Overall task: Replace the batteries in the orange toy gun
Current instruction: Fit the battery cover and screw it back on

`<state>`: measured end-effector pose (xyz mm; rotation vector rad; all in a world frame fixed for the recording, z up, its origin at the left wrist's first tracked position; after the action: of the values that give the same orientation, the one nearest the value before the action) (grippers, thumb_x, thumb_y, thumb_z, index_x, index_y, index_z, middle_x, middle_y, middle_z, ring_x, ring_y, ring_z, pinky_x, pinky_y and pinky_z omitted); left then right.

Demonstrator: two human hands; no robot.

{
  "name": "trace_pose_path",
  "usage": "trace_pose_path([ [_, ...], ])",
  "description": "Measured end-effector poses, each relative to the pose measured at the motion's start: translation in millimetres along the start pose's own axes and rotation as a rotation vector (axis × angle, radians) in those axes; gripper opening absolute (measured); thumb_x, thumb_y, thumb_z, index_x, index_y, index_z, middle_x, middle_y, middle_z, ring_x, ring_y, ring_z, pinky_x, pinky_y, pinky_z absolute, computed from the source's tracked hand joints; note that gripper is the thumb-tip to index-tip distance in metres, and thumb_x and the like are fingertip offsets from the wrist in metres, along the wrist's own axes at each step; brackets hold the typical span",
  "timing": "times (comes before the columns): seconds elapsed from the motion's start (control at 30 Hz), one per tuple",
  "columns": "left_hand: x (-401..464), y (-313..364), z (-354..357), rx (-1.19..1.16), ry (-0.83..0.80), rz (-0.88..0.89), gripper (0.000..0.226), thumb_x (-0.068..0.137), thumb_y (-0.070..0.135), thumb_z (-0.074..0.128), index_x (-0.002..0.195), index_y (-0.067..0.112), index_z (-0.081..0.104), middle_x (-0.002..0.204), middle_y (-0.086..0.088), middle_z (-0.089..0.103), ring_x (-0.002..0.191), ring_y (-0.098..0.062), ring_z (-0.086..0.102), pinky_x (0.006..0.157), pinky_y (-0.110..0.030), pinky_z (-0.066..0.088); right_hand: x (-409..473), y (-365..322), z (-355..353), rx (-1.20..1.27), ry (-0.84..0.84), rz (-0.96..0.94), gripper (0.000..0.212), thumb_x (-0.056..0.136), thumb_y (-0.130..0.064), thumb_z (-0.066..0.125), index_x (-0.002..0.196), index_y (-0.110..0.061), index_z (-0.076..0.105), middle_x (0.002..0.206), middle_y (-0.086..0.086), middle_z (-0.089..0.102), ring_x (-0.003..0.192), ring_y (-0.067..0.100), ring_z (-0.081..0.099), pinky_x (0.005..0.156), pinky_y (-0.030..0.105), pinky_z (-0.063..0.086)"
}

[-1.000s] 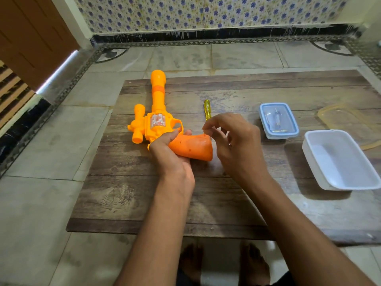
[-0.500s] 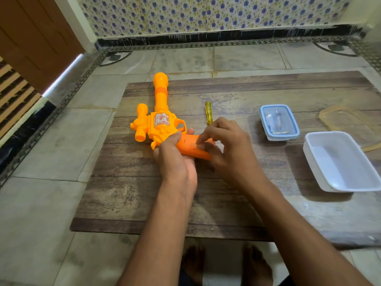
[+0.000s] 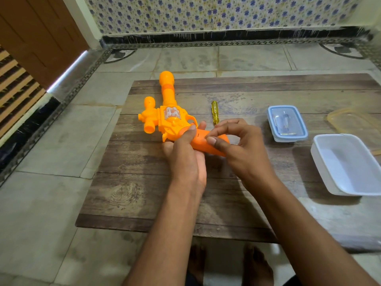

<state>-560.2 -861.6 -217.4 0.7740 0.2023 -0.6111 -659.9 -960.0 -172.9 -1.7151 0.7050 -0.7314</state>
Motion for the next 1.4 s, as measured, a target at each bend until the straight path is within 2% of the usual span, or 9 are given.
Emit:
trace_pose_path([
  [0.17,4,-1,-4,0.012,0.016,0.014,0.049,0.093,-0.014,0.054,0.140,-0.003,0.048,0.134,-0.025,0.062,0.104,-0.039,0.073,0.079,-0.051,0.063,2,4,2,-0.060,-0.029,-0.001,0.013,0.079,-0.004,0.084,0.083,-0.016,0.081,0.108,0.003,0.064,0.108,0.006,0.061,0.084,0.027,0.048],
  [0.23,5,-1,-3,0.007,0.012,0.016,0.049,0.093,-0.014,0.055,0.141,-0.002,0.049,0.135,-0.024,0.062,0.104,-0.038,0.073,0.077,-0.050,0.063,2,1,3,-0.097,-0.032,-0.038,0.012,0.078,-0.004,0.084,0.084,-0.014,0.081,0.105,0.001,0.064,0.106,0.006,0.062,0.087,0.031,0.052],
  [0.47,6,0,-3,-0.035,0.008,0.013,0.051,0.094,-0.012,0.054,0.142,0.003,0.050,0.136,-0.024,0.062,0.101,-0.037,0.074,0.075,-0.050,0.061,-4,-9,4,-0.139,0.014,-0.206,0.017,0.079,0.004,0.081,0.082,-0.013,0.078,0.098,0.001,0.066,0.098,0.009,0.066,0.078,0.012,0.049],
  [0.7,3,3,-3,-0.017,0.023,-0.017,0.049,0.094,-0.009,0.055,0.140,0.006,0.050,0.133,-0.020,0.064,0.099,-0.039,0.075,0.077,-0.070,0.053,-7,-18,6,-0.131,0.029,-0.376,0.009,0.078,0.002,0.079,0.083,-0.005,0.079,0.092,0.005,0.068,0.093,0.017,0.069,0.084,0.027,0.053],
  [0.97,0,4,-4,-0.037,0.042,-0.034,0.047,0.095,-0.009,0.055,0.139,0.007,0.049,0.131,-0.019,0.064,0.101,-0.042,0.074,0.060,-0.048,0.062,-4,-13,7,-0.054,-0.048,-0.354,0.007,0.079,0.005,0.080,0.079,-0.001,0.078,0.094,0.008,0.069,0.093,0.016,0.069,0.086,0.028,0.054],
  [1.07,-1,5,-3,-0.036,0.046,-0.034,0.050,0.094,-0.010,0.055,0.141,0.006,0.048,0.133,-0.019,0.064,0.099,-0.042,0.074,0.058,-0.046,0.061,-2,-9,7,-0.024,-0.042,-0.319,0.007,0.078,0.005,0.079,0.077,-0.002,0.078,0.093,0.006,0.069,0.093,0.015,0.069,0.083,0.029,0.054],
  [1.2,0,3,-2,-0.019,0.046,-0.035,0.048,0.093,-0.012,0.055,0.139,0.002,0.048,0.131,-0.020,0.064,0.102,-0.042,0.073,0.057,-0.049,0.061,4,8,6,0.102,-0.010,-0.123,0.016,0.074,0.005,0.086,0.074,-0.010,0.079,0.092,0.002,0.069,0.092,0.013,0.069,0.064,0.027,0.051],
  [1.27,0,3,-3,-0.017,0.053,-0.036,0.049,0.093,-0.012,0.055,0.139,0.002,0.047,0.133,-0.021,0.062,0.102,-0.042,0.073,0.057,-0.049,0.060,5,9,5,0.130,-0.007,-0.091,0.018,0.072,0.006,0.086,0.075,-0.011,0.079,0.091,0.004,0.069,0.092,0.012,0.068,0.065,0.020,0.049],
  [1.4,0,3,-3,-0.021,0.047,-0.038,0.049,0.094,-0.012,0.055,0.140,0.004,0.046,0.132,-0.021,0.062,0.103,-0.042,0.073,0.059,-0.050,0.060,3,2,6,-0.018,-0.004,-0.134,0.013,0.076,-0.001,0.085,0.080,-0.011,0.078,0.095,0.000,0.069,0.096,0.009,0.067,0.069,0.021,0.052],
])
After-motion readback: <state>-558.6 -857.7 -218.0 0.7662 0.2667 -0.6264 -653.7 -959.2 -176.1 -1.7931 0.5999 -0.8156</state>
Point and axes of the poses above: each hand's wrist, its own x-axis towards the middle knuckle, its own z-axis out of the palm, y = z × x, the point moved 9 cm from there along x, towards the middle knuckle
